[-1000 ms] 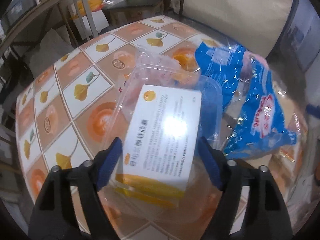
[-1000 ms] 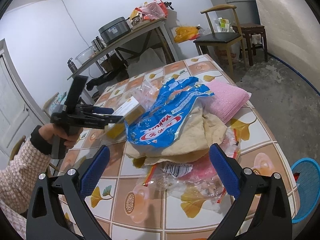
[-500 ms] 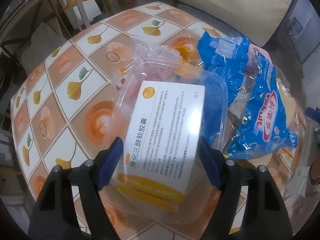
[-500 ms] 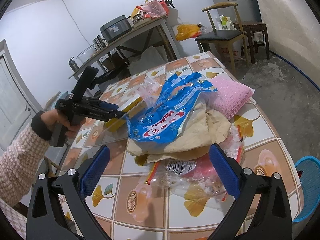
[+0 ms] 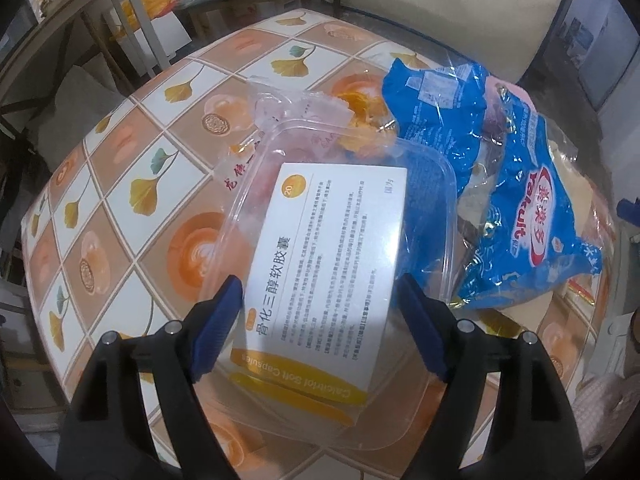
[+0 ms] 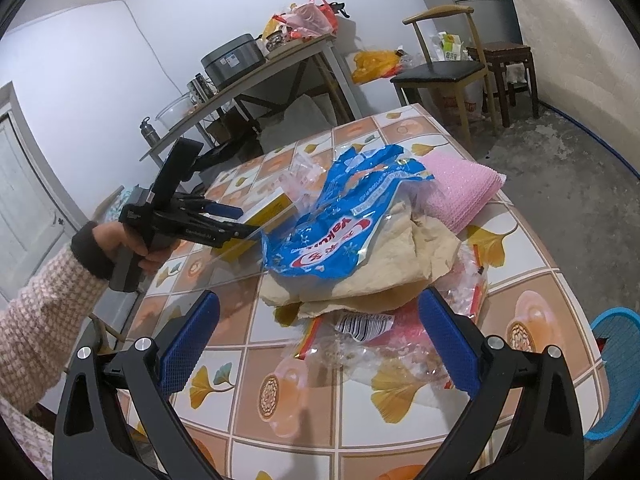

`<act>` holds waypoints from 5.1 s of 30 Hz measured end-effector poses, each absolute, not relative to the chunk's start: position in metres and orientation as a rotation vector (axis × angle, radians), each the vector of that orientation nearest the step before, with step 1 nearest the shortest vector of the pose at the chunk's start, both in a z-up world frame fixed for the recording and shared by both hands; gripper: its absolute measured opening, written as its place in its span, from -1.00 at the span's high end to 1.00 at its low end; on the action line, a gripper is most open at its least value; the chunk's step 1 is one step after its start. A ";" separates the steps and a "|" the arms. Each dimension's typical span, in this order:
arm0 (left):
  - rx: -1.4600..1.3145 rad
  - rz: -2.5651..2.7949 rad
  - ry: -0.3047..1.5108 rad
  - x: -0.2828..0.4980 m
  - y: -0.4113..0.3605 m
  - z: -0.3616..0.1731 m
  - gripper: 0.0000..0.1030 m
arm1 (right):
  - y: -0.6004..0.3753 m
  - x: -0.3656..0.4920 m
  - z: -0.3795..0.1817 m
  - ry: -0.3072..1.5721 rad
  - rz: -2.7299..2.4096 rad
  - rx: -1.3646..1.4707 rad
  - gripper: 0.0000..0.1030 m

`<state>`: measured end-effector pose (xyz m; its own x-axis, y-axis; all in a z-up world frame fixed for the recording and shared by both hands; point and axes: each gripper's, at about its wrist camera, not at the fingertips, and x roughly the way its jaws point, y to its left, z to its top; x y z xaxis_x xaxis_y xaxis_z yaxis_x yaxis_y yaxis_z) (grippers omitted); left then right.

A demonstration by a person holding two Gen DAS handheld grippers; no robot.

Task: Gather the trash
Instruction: 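Grasp the white capsule box with the left tool, then grasp the clear plastic tray with the right tool while the left tool holds the capsule box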

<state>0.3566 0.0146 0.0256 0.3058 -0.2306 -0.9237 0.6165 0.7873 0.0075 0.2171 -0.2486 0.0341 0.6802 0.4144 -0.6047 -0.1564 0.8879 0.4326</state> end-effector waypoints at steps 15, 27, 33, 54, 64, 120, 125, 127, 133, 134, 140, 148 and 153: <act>0.400 -0.585 1.064 0.342 0.019 0.031 -0.35 | -0.237 0.218 0.032 0.789 0.316 0.348 -0.88; 0.188 -0.602 1.004 0.326 0.054 0.070 -0.35 | -0.234 0.224 0.031 0.793 0.328 0.348 -0.88; 0.076 -0.612 0.891 0.299 0.073 0.100 -0.35 | -0.225 0.234 0.048 0.765 0.375 0.333 -0.87; 0.043 -0.423 0.900 0.178 0.117 0.048 -0.36 | -0.157 0.437 0.043 1.103 0.532 0.281 -0.27; 0.152 -0.446 0.970 0.178 0.100 0.031 -0.55 | -0.128 0.475 0.010 1.218 0.519 0.208 -0.06; 0.180 -0.495 0.991 0.182 0.081 0.013 -0.34 | -0.123 0.484 0.031 1.172 0.535 0.048 0.33; 0.174 -0.496 0.996 0.184 0.084 0.010 -0.34 | -0.120 0.497 0.014 1.222 0.528 0.065 0.33; 0.172 -0.495 0.999 0.185 0.085 0.009 -0.34 | -0.118 0.498 0.008 1.239 0.531 0.069 0.33; 0.168 -0.493 1.000 0.187 0.086 0.007 -0.34 | -0.108 0.497 -0.004 1.254 0.512 0.002 0.69; 0.168 -0.492 1.000 0.187 0.086 0.007 -0.34 | -0.105 0.495 -0.006 1.252 0.496 -0.021 0.87; 0.151 -0.482 0.988 0.187 0.091 0.010 -0.34 | -0.103 0.482 0.011 1.177 0.490 -0.053 0.91; 0.091 -0.460 0.926 0.182 0.106 0.027 -0.33 | -0.113 0.453 0.064 1.036 0.518 -0.026 0.92; 0.064 -0.452 0.866 0.177 0.110 0.045 -0.33 | -0.130 0.431 0.103 0.936 0.528 0.018 0.92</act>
<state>0.1774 0.1103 0.0452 0.5601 -0.3579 -0.7472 0.4087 0.9039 -0.1266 0.4314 -0.1299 0.1026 0.4762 0.4393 -0.7618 -0.4242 0.8736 0.2386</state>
